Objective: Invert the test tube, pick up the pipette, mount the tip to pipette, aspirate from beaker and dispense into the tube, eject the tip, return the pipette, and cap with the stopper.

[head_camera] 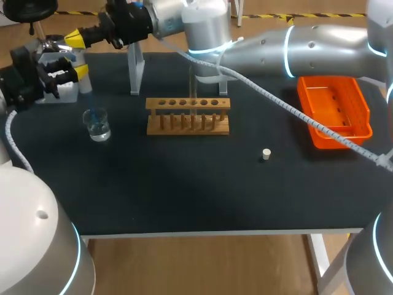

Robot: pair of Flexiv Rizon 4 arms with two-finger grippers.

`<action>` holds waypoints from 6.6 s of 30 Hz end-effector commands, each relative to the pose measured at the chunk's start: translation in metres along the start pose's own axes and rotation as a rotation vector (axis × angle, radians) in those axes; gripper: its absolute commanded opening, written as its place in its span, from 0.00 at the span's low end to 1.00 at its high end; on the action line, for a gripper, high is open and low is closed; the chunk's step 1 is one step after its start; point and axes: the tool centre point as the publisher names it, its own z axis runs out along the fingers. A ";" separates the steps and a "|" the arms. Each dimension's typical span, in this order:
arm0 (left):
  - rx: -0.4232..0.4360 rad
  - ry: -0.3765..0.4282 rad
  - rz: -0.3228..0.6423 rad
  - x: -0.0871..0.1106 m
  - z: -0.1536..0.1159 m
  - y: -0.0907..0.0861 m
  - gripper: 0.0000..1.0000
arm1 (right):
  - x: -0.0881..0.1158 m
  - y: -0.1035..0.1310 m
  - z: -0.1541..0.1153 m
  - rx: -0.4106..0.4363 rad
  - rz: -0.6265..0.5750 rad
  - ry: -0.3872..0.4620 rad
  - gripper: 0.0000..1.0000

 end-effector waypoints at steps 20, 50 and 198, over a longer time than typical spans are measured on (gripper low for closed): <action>-0.004 0.000 -0.002 0.000 0.000 -0.003 0.00 | 0.093 -0.015 -0.153 0.204 0.036 -0.174 1.00; -0.004 0.000 -0.002 0.000 0.000 -0.003 0.00 | 0.107 -0.088 -0.273 0.324 0.055 -0.369 1.00; -0.059 0.248 0.120 0.078 0.089 -0.169 0.00 | 0.065 -0.201 -0.261 0.662 0.047 -0.438 1.00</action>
